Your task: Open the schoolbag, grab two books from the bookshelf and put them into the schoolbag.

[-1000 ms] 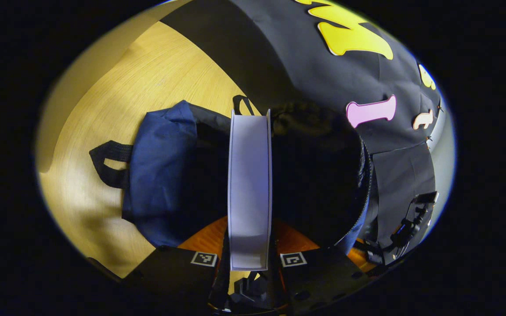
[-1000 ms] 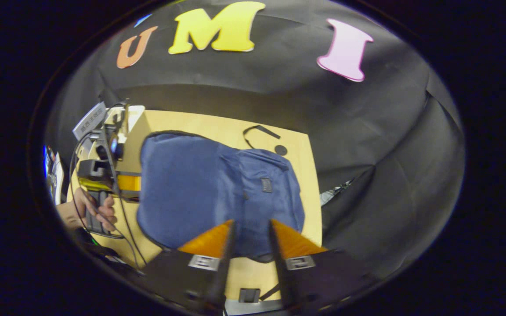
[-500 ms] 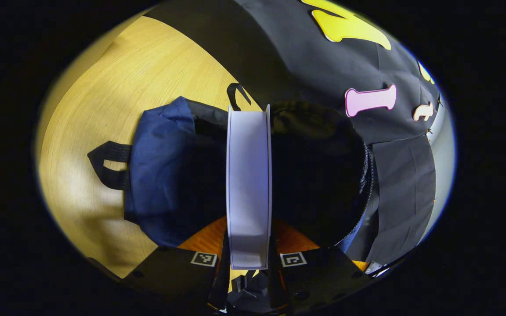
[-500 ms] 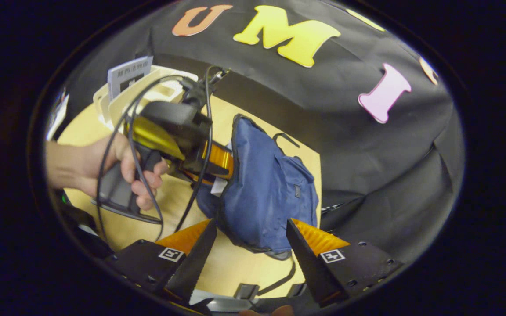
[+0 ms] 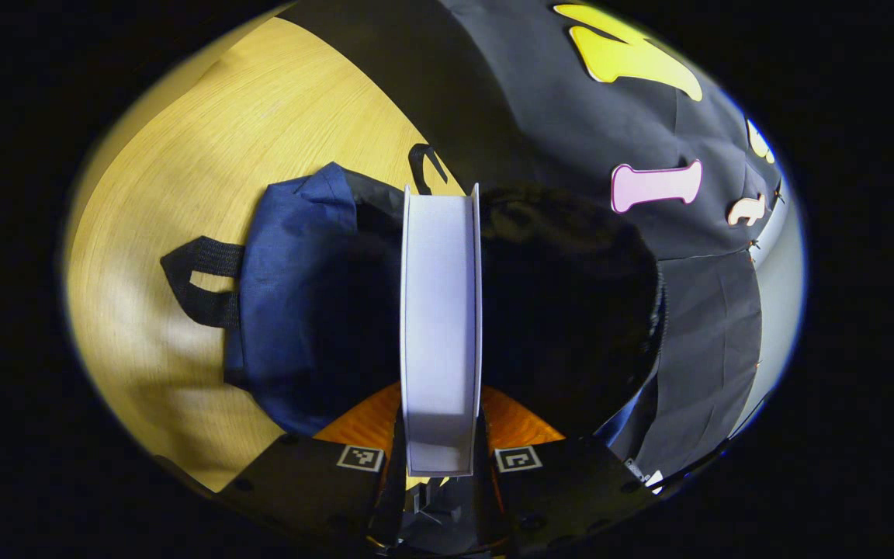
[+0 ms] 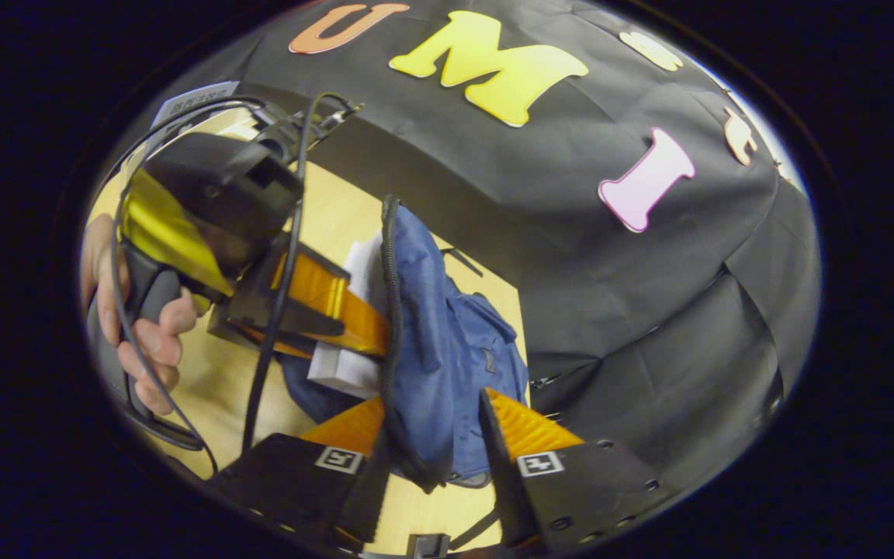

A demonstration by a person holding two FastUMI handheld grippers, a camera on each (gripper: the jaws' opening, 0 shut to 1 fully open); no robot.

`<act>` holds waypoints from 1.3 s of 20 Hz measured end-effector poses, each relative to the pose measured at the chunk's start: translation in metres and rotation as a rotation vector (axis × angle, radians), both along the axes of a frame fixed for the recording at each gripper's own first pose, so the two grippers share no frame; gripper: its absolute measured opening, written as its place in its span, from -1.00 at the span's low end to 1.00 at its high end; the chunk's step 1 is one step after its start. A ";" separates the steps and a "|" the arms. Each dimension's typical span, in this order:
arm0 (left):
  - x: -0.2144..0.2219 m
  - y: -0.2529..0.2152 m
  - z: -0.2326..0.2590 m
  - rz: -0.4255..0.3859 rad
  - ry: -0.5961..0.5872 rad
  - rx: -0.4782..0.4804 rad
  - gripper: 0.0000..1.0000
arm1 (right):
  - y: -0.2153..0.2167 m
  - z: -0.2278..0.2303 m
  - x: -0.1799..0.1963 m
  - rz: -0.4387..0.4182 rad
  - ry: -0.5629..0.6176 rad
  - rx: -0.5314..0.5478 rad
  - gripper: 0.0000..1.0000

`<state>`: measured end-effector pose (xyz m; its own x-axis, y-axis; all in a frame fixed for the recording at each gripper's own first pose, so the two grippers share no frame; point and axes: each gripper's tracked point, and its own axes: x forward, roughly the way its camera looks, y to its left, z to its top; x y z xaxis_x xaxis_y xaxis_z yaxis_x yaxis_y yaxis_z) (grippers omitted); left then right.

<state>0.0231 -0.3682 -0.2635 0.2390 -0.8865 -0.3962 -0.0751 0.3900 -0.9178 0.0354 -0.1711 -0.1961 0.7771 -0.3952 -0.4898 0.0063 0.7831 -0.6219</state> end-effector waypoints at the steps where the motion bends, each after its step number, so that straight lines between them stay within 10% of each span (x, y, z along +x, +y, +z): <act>1: 0.000 0.001 -0.001 0.002 0.002 -0.002 -0.24 | -0.006 0.000 0.002 -0.026 0.000 0.002 -0.16; 3: -0.001 0.002 -0.003 0.003 0.006 -0.008 -0.24 | -0.008 -0.003 0.000 -0.039 0.033 0.055 -0.84; 5: -0.001 0.000 -0.004 0.006 0.016 -0.019 -0.24 | -0.006 0.001 0.003 -0.019 0.050 0.103 -1.00; 15: -0.004 -0.014 -0.026 0.003 0.112 -0.125 -0.19 | -0.025 0.044 0.014 -0.034 -0.022 0.225 -0.99; 23: -0.006 -0.007 -0.077 -0.048 0.162 0.110 0.65 | -0.015 0.034 0.016 0.002 0.017 0.250 -0.99; 26: -0.015 0.012 -0.080 -0.131 0.131 0.300 0.63 | -0.017 0.036 0.018 0.002 0.020 0.254 -0.95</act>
<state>0.0086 -0.3566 -0.3439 0.0614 -0.7456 -0.6635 -0.1161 0.6549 -0.7467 0.0534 -0.1879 -0.1606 0.7671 -0.2554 -0.5885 -0.0061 0.9144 -0.4048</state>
